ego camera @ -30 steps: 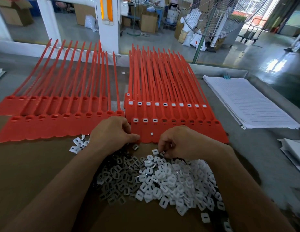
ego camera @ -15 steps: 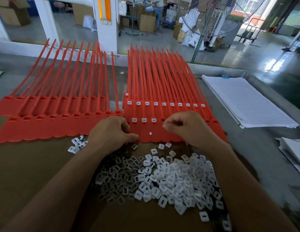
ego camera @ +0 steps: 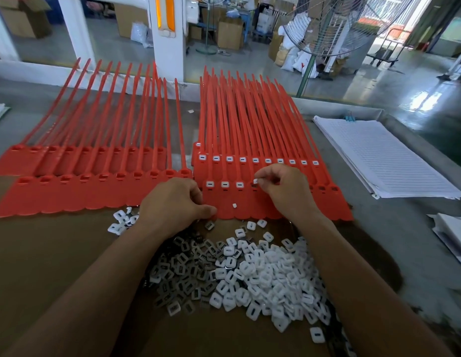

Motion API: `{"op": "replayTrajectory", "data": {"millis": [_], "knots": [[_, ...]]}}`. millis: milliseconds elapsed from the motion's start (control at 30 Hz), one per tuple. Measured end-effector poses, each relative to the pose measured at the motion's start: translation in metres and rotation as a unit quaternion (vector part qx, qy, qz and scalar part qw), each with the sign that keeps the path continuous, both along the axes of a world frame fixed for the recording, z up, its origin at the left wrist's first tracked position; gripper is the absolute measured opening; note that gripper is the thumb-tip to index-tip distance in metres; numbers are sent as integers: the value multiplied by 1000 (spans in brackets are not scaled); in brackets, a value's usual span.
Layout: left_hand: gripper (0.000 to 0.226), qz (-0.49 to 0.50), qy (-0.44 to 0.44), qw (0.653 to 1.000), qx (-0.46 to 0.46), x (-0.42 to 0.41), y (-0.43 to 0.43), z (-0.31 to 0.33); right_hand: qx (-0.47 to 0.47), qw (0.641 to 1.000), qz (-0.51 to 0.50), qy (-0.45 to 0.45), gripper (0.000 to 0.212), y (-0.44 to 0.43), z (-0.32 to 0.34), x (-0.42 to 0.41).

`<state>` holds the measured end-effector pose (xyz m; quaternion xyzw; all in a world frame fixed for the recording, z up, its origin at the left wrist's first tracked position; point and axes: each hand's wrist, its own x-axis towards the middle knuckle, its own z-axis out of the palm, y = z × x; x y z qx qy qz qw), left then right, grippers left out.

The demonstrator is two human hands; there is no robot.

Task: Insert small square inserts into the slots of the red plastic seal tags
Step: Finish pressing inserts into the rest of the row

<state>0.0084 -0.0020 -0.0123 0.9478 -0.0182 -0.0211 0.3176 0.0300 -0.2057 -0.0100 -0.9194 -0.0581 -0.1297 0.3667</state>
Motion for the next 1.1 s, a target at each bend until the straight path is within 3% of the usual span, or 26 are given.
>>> {"op": "replayTrajectory", "data": {"millis": [700, 1100], "knots": [[26, 5, 5, 1000, -4, 0, -1, 2, -81, 996, -13, 30, 8, 8, -4, 6], [26, 7, 1, 1000, -1, 2, 0, 1, -223, 974, 18, 41, 39, 5, -2, -5]]}}
